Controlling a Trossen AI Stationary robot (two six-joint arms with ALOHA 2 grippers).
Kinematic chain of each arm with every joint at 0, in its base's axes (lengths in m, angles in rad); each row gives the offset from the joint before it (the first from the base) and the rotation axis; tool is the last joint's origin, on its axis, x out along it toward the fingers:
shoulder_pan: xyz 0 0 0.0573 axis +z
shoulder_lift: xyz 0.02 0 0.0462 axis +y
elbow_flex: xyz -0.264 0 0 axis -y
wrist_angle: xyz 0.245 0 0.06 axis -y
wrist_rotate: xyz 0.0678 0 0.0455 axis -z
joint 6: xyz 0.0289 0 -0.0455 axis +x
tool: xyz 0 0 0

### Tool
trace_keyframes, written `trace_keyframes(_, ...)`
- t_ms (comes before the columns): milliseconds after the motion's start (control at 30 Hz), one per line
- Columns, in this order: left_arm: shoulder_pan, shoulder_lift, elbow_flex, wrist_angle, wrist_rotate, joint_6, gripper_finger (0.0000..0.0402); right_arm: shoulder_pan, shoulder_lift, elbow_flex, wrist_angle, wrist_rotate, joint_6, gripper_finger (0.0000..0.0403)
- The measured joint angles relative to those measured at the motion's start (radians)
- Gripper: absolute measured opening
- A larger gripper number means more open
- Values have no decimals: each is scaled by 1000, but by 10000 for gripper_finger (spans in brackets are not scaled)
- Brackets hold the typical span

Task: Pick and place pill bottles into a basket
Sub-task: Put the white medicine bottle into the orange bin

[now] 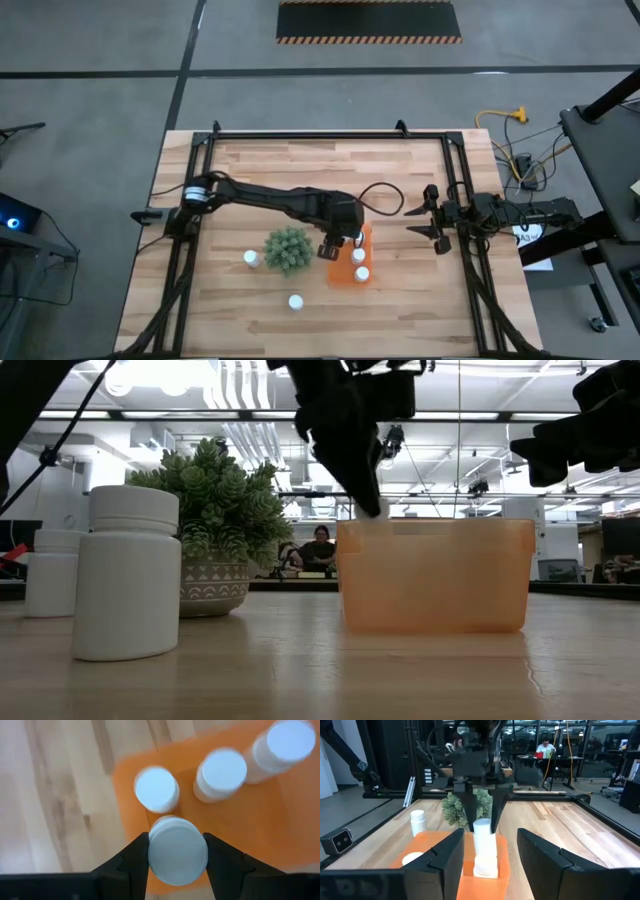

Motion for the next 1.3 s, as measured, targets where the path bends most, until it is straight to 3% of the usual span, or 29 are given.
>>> trace_keyframes(433,2,91,2,-6,0,-1,142,0,0,0,1,2,-2,171)
trace_keyframes(1300,2,71,11,-35,-76,-1,161,0,-1,0,0,1,0,173)
